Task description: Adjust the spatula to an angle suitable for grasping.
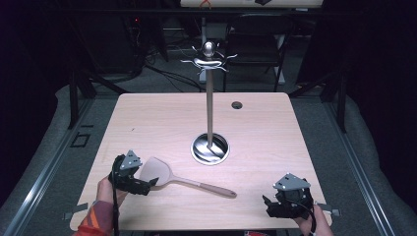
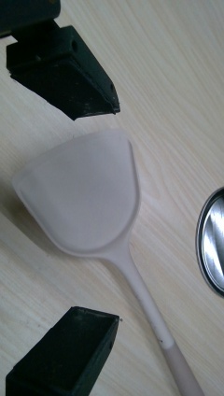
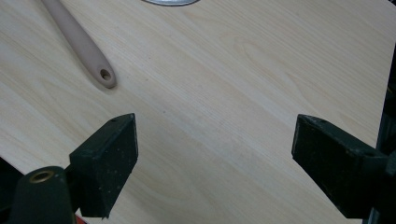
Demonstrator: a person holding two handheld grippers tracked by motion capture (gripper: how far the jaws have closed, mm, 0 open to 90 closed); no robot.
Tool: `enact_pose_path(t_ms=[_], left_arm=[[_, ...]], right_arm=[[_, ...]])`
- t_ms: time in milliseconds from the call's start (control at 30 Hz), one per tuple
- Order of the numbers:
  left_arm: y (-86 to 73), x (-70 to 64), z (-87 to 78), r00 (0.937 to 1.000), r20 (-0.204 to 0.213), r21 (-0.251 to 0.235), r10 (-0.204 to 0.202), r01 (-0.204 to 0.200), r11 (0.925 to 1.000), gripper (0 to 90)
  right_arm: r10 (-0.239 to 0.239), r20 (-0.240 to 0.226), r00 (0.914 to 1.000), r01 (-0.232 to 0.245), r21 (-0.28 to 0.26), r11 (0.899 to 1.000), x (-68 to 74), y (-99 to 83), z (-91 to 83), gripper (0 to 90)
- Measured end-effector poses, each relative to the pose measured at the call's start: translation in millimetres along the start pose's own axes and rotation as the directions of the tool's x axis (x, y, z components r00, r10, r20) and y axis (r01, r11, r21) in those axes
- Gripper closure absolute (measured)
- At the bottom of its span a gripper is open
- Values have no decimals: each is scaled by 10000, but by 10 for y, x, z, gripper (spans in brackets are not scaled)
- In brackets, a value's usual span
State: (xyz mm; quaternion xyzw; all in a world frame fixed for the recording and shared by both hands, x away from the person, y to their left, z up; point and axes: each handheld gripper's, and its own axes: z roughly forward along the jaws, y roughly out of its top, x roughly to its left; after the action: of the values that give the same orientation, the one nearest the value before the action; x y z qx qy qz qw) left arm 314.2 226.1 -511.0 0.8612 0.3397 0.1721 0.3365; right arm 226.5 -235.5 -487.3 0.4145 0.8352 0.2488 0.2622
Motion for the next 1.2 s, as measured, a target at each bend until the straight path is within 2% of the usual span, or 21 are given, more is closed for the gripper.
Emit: enact_pose_path(t_ms=[133,200,400,500,567,633,667,733,833,900,967,1000,1067,1100,1167,1200], left_arm=[[0,12,54,9993,325,35,-157,156,9999,16],[14,-1,75,9991,408,89,-109,106,9999,11],[113,-84,158,9987,262,419,431,-442,9981,39],[149,-121,198,9964,522,474,666,-691,9965,33],[173,-134,237,9941,879,515,640,-687,9963,4],[207,-152,296,9925,1049,710,625,-702,9950,0],[229,-175,351,9869,1422,916,759,-895,9918,0],[236,-188,374,9855,1491,1002,804,-959,9903,0],[262,-241,457,9773,1846,1170,1042,-1272,9850,0],[279,-271,503,9719,2071,1200,1119,-1387,9830,0],[305,-310,559,9690,2143,1351,1228,-1540,9788,7],[321,-325,593,9649,2298,1511,1272,-1645,9747,11],[330,-347,627,9638,2346,1654,1269,-1682,9718,31],[332,-353,639,9619,2423,1700,1267,-1706,9706,70],[340,-361,648,9647,2335,1656,1214,-1625,9727,162],[347,-358,652,9619,2443,1645,1224,-1655,9724,156]], right_arm=[[-134,-79,9999,135,163,9998,0,10,17,140],[-150,-99,9998,152,181,9997,1,10,17,140],[-281,-187,9994,288,382,9989,14,5,38,140],[-255,-216,9994,263,392,9989,7,6,42,140],[-309,-269,9992,323,508,9982,1,9,58,140],[-385,-415,9984,412,646,9971,2,18,69,140],[-400,-434,9983,428,666,9969,11,21,76,140],[-379,-433,9983,407,661,9970,6,21,83,139],[-195,-474,9987,227,660,9976,-5,26,90,139],[-224,-512,9984,263,775,9966,-16,33,96,139],[-289,-559,9980,331,762,9965,-5,34,99,138],[-332,-629,9975,380,770,9963,2,37,104,138],[-408,-577,9975,455,829,9955,5,38,106,138],[-382,-602,9975,430,791,9959,4,37,105,138],[-367,-560,9978,409,744,9964,1,32,99,136],[-345,-594,9976,387,716,9967,3,31,100,136]])
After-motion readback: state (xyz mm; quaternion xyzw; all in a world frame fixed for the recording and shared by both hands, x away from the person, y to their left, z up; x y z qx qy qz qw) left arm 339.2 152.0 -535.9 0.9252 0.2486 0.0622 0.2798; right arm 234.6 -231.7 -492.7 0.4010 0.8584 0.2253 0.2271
